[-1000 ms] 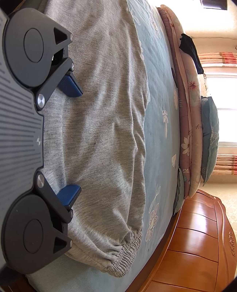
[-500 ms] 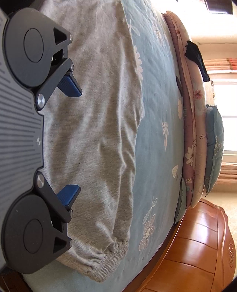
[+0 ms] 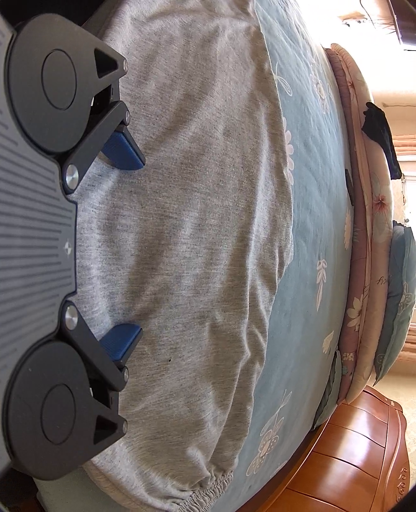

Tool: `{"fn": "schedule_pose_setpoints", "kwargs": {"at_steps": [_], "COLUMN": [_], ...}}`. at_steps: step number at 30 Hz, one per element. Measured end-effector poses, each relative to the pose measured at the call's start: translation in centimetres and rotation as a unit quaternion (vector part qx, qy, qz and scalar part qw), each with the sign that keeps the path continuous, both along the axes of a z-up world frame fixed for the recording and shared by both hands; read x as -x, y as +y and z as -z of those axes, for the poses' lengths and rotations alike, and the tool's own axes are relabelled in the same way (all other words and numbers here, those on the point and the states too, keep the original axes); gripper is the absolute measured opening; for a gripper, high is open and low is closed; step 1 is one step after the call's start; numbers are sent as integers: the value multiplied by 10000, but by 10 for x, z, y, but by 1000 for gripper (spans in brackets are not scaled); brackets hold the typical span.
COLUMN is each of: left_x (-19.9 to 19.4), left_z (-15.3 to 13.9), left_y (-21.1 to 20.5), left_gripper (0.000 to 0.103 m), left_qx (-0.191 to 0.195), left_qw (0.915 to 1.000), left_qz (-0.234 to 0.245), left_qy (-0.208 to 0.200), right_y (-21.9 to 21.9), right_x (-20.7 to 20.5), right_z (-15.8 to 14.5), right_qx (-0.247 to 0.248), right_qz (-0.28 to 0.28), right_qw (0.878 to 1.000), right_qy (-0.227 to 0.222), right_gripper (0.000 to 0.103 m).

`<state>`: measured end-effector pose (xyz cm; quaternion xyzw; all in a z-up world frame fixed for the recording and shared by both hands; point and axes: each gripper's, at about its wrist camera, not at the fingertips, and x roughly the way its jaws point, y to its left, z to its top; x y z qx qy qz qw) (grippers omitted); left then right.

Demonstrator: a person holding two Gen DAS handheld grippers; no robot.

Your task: Fold clothes

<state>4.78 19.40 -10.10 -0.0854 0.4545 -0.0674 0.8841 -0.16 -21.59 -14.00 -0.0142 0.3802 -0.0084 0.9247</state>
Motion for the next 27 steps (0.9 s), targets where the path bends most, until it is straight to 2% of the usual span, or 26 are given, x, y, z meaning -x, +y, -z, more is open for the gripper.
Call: {"fn": "schedule_pose_setpoints", "kwargs": {"at_steps": [3, 6, 8, 10, 13, 14, 16, 19, 23, 27], "left_x": [4, 18, 27, 37, 50, 53, 57, 58, 54, 45], "left_z": [-12, -45, -59, -60, -38, -27, -6, 18, 35, 46], "left_y": [11, 58, 98, 134, 177, 186, 193, 197, 205, 212], "left_gripper": [102, 102, 102, 102, 102, 102, 101, 101, 101, 101], "left_qx": [195, 583, 844, 1335, 2282, 2494, 2737, 2916, 3249, 3311], "left_qw": [9996, 9939, 9844, 9707, 9418, 9329, 9226, 9147, 9049, 9019], "left_qz": [-95, -602, -1148, -1590, -2157, -2336, -2528, -2642, -2568, -2612], "left_qy": [-159, -724, -1035, -1211, -1202, -1132, -1003, -924, -980, -932], "right_y": [0, 0, 0, 0, 0, 0, 1, 1, 1, 3], "right_x": [1, 2, 2, 3, 3, 3, 2, 0, -2, -2], "right_z": [0, 0, 1, 1, 1, 1, 1, 0, -1, -2], "right_qx": [-3, 0, -1, -4, -5, -4, -1, 4, 6, 20], "right_qz": [17, 37, 55, 64, 67, 72, 88, 108, 132, 181], "right_qw": [10000, 10000, 10000, 10000, 10000, 10000, 9999, 9999, 9999, 9998], "right_qy": [-7, -5, -34, -56, -60, -58, -53, -14, 71, 97], "right_gripper": [103, 103, 103, 103, 103, 103, 103, 103, 103, 103]}}
